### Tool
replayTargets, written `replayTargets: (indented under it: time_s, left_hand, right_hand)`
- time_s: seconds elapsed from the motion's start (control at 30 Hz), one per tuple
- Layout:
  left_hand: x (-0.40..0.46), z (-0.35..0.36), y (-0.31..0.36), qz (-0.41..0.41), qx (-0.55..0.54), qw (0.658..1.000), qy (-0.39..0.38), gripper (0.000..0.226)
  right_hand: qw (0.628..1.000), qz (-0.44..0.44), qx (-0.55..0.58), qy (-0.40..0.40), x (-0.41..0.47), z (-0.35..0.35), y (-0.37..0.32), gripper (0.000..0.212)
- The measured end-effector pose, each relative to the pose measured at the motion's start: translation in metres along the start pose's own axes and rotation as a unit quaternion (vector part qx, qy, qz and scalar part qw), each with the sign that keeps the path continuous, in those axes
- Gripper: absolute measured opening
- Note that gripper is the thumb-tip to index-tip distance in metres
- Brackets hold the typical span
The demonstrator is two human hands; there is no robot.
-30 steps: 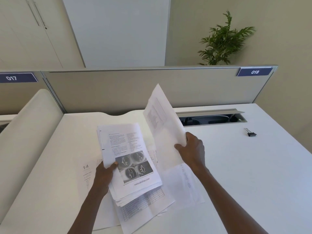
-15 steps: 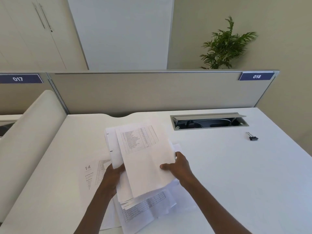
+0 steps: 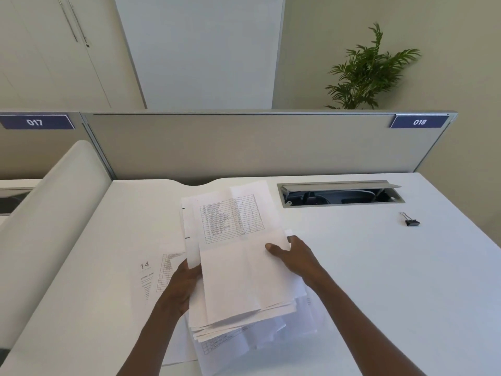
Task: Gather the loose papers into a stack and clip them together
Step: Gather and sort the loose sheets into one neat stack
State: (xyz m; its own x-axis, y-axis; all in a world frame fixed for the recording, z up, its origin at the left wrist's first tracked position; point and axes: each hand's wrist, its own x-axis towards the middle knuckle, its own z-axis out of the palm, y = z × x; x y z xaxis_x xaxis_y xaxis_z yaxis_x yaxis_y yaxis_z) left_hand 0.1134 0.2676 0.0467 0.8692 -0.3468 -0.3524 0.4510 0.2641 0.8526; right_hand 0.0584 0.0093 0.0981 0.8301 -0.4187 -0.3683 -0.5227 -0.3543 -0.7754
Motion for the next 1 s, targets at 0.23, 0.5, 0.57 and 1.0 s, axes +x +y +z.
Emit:
replayTargets:
  time_s: [0.23,0.5,0.57,1.0]
  left_hand:
    - [-0.003,0.012,0.001,0.006,0.047,0.999,-0.02,0.019]
    - [0.009,0.006,0.002,-0.102,-0.077,0.992,-0.013,0.074]
    - [0.009,0.005,0.002,-0.096,-0.055,0.994,-0.014,0.049]
    - [0.012,-0.016,-0.002,-0.014,0.035,0.998,0.055,0.024]
  right_hand:
    - [0.992,0.001,0.111,-0.063,0.005,0.007,0.003,0.052]
    - [0.994,-0.018,0.105,-0.019,0.006,0.023,0.004,0.056]
    - [0.995,-0.026,0.1,-0.014,0.008,0.027,0.005,0.058]
    - [0.993,0.062,-0.018,0.095,0.025,0.02,0.042,0.045]
